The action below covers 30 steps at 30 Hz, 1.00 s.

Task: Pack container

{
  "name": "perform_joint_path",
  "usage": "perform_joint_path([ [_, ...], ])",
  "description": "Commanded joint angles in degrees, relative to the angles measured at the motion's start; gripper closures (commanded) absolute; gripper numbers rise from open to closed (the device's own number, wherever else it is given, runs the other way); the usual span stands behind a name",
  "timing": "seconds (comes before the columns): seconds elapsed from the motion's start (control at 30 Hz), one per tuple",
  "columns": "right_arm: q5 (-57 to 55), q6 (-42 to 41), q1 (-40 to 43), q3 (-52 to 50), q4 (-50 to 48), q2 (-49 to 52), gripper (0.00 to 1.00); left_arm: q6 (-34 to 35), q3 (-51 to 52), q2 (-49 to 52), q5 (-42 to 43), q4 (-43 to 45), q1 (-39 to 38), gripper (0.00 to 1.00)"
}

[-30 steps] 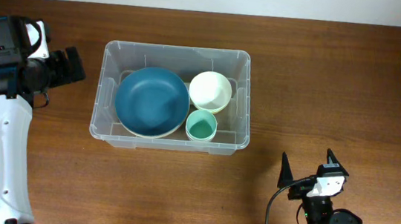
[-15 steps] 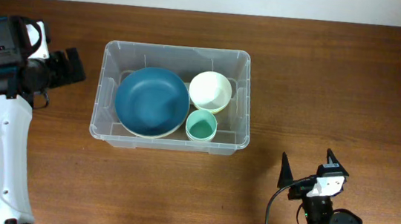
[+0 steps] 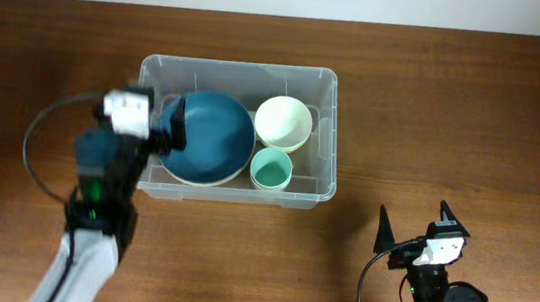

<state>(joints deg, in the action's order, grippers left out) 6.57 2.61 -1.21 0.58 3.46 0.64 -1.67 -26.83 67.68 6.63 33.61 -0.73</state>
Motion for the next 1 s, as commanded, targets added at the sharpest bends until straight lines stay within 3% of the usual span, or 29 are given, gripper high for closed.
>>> perform_joint_path([
  [0.0,0.35,0.15,-0.33,-0.26,0.37,-0.46,0.01,-1.77,13.09,-6.29,-0.46,12.68,0.31,0.0],
  [0.1,0.35,0.15,-0.33,-0.26,0.39,-0.46,0.01,-4.39,20.87,-13.09,-0.46,18.27,0.42,0.0],
  [0.33,0.37,0.15,-0.33,-0.26,0.37,-0.46,0.01,-5.57,26.32,-24.85,-0.68,14.93,0.42,0.0],
  [0.43,0.37,0.15,-0.33,-0.26,0.39,-0.46,0.01,-5.57,26.32,-29.0,-1.09,7.78,0.42,0.0],
  [0.57,0.35,0.15,-0.33,-0.26,0.37,-0.46,0.01,-5.57,26.32,-39.23,-1.11,-10.23,0.42,0.0],
  [0.83,0.35,0.15,-0.33,-0.26,0.39,-0.46,0.01,-5.57,26.32,-57.72,-1.97,-33.0,0.42,0.0],
  [0.9,0.35,0.15,-0.33,-0.26,0.39,-0.46,0.01,-5.55,26.32,-61.66,-2.23,-38.14,0.42,0.0],
  [0.97,0.35,0.15,-0.33,-0.26,0.37,-0.46,0.01,-5.57,26.32,-64.02,-2.47,-37.94,0.42,0.0],
])
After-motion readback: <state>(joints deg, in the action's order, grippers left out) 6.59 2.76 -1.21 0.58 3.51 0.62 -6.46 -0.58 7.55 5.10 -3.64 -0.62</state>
